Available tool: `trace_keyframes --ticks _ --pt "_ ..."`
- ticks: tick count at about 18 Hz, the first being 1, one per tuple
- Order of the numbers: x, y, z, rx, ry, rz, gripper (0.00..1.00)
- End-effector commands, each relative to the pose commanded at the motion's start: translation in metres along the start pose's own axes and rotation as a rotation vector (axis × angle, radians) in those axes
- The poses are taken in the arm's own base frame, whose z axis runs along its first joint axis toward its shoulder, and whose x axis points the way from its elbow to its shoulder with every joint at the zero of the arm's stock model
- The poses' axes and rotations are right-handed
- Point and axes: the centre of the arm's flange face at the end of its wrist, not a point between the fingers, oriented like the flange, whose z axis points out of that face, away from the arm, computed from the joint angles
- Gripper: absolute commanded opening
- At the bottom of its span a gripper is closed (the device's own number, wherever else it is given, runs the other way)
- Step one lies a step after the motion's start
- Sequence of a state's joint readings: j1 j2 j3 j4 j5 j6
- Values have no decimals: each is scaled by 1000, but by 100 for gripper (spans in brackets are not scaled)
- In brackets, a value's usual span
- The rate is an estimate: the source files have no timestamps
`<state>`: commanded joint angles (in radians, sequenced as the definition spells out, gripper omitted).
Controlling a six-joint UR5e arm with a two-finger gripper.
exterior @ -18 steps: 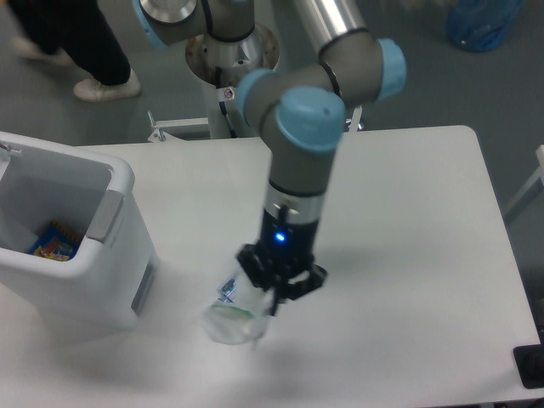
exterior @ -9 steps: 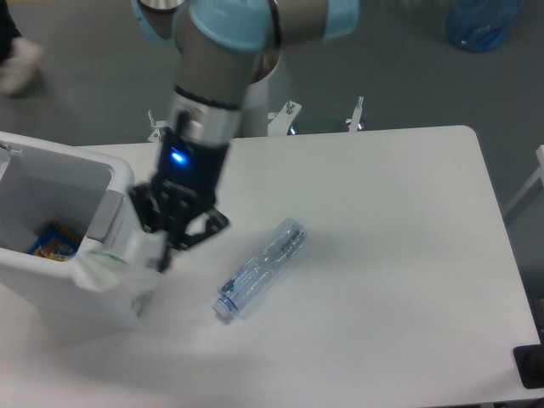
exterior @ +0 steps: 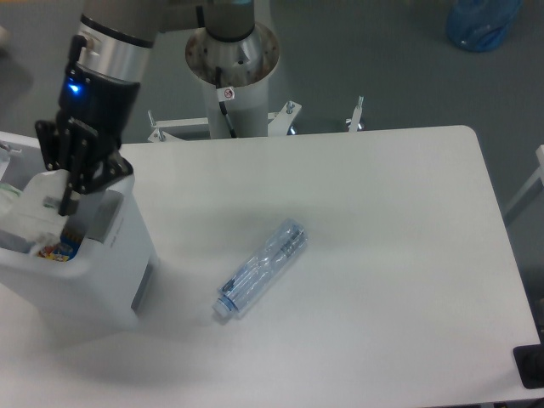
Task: Place the trash in the trash can
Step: 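Open the gripper to drop the tissue into the bin, then move the open gripper back over the clear plastic bottle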
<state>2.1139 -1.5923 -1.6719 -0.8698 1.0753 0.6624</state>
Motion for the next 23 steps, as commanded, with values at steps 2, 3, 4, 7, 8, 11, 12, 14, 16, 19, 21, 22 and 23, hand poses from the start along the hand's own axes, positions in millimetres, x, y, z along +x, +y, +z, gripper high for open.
trace_keyframes --ticks 2,3,4,7,8,11,12,14,16,19,21,22,23 --pt "2 2 1 -5 -1 12 100" --pt "1 2 1 -7 -3 15 100" --pt "1 1 0 -6 -6 18 100" --pt "-5 1 -4 -14 -32 16 100" --pt "-9 2 -6 -17 -39 11 100" --pt "-52 20 -20 -19 -96 -47 100" --pt "-67 25 -24 -20 -113 -66 100" --pt "-110 42 -35 -23 -161 -124 100" --pt "-155 73 -33 -49 -184 -186 100" --pt "-210 127 -9 -115 -176 -221 100" --pt "-227 148 16 -148 -142 -210 100" --pt "-233 159 31 -166 -120 -205 100" --pt "-238 169 46 -184 -95 -202 100"
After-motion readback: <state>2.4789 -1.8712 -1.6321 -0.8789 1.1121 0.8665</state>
